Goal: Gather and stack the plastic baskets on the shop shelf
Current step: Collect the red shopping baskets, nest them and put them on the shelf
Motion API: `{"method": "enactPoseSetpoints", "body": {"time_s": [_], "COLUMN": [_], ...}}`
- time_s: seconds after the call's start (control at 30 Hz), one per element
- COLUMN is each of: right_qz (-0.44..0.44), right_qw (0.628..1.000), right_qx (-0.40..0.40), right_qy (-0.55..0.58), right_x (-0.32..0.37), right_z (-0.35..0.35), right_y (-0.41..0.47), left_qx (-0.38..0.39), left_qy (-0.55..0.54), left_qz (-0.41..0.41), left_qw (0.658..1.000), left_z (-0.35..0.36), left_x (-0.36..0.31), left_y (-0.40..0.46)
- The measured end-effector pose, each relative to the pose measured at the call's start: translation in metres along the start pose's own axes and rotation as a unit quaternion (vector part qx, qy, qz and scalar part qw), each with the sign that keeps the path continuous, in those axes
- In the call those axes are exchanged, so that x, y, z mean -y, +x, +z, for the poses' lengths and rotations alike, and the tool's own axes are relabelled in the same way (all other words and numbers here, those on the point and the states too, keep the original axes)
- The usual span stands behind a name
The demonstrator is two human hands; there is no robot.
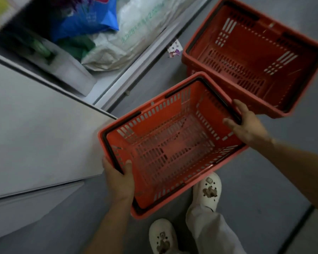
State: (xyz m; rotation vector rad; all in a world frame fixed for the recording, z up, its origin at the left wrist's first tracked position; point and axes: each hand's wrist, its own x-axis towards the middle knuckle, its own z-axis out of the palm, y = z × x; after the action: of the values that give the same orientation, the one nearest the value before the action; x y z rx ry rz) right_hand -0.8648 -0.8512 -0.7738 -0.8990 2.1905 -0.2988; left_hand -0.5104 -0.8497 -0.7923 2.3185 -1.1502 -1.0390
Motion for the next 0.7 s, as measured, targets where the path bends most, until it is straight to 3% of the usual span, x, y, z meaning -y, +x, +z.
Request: {"method": "enactPoseSetpoints", "body": {"time_s": [0.4,0.7], "right_qz": [0.072,0.127], "right_qw": [0.984,0.939], "right_qx": [-0.132,-0.251], "right_qy": [0.091,0.199], "right_x": [0.020,0.022], "right_z": [-0.129,-0.215], "right_y": [-0.155,-0.159], "left_qx": [0.038,0.156], "left_qy": [0.010,0.008], "left_qz": [0.152,0.251], "left_qw": [0.988,0.955], "left_z": [-0.097,-0.067], "left_x": [-0.154,-0.321], "left_y": [-0.058,-0.049]}}
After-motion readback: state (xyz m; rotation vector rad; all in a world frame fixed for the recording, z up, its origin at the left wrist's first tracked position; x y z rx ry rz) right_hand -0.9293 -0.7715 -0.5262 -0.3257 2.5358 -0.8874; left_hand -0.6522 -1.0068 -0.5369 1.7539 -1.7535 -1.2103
